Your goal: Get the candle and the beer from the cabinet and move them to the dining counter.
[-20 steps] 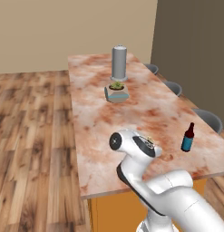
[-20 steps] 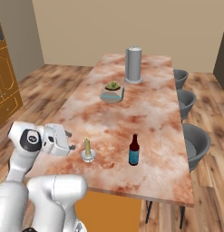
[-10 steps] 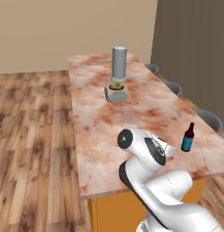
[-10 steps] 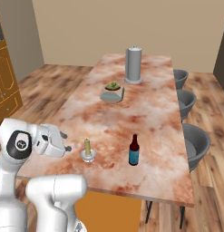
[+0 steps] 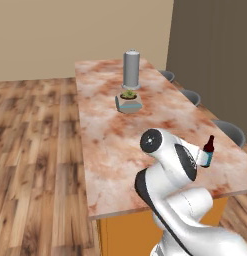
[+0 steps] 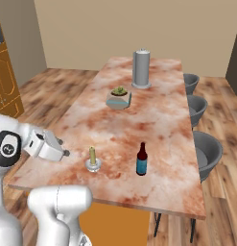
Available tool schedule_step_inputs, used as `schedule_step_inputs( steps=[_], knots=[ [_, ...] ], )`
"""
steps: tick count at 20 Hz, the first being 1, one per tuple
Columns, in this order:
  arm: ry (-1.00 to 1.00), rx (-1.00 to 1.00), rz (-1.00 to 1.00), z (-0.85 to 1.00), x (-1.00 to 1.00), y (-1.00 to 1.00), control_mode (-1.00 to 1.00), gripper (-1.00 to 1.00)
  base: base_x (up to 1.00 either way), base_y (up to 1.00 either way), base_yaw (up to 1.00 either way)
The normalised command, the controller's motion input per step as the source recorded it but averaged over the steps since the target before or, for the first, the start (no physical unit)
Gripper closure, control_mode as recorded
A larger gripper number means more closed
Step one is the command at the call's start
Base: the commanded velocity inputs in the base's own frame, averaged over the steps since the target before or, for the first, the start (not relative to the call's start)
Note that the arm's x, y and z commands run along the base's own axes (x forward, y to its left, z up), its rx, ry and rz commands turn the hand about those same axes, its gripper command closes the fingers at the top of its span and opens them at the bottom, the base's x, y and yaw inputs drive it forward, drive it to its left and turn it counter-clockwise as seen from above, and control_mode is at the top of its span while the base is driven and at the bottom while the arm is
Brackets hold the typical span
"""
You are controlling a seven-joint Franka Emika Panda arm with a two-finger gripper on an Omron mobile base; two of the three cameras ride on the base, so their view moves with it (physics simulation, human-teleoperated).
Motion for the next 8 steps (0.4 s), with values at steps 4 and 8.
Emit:
schedule_step_inputs(
  steps=[4,8],
  knots=[
    [0.01,0.0,0.14,0.2,-0.55,-0.13,-1.0,-1.0,0.0,0.0,0.0],
    [0.0,0.03,0.14,0.16,-0.52,-0.14,-1.0,-1.0,0.0,0.0,0.0]
  ],
)
